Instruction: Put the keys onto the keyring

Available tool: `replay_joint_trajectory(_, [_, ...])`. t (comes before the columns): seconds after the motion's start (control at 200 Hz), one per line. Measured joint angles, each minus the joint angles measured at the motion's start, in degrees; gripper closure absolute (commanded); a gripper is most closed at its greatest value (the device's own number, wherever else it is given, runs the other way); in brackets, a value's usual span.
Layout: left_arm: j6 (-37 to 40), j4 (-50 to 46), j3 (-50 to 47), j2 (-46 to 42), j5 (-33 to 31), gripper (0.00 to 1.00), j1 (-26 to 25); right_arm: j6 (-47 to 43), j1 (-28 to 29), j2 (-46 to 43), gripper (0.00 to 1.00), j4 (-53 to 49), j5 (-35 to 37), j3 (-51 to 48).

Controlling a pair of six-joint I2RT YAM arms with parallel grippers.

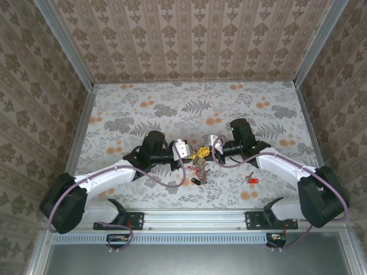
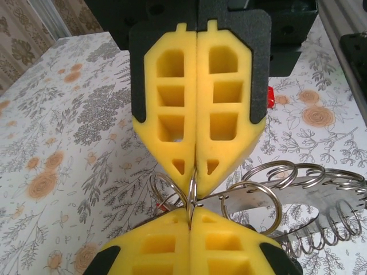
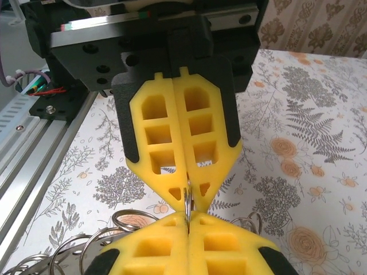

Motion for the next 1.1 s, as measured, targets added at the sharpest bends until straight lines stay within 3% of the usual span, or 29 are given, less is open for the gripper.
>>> replay_joint_trajectory(0.32, [5.5,-3.6,1.5,-1.3,-6.0,1.0,-2.8,-4.5,2.6,-4.8,0.91,-7.4,9.5,1.4])
replay_joint_trajectory(0.435, [6.1,-3.7,2.0,-1.4,-6.1,1.0,-2.9,-6.3,3.4,-6.3,1.0,-9.4,12.0,1.9])
replay_joint_trajectory(0.555, [6.1,-3.7,2.0,-1.4,-6.1,0.96,-2.9,-7.2,4.1,-6.7,1.0,-10.4,13.6,2.3])
replay_joint_trajectory(0.705, [4.6,-3.0,1.9,-1.4,-5.9,0.87,-2.8,-5.7,3.9,-6.7,1.0,-8.5,13.4,1.9])
replay_joint_trajectory(0.94, [0.4,1.6,0.9,-1.4,-3.7,0.88,-1.9,0.0,2.4,-6.7,1.0,-2.1,10.2,-0.8])
replay_joint_trajectory(1.1, [-0.9,3.1,0.0,-1.8,-2.6,0.83,-1.2,4.2,1.2,-6.7,1.0,2.4,7.3,-2.6])
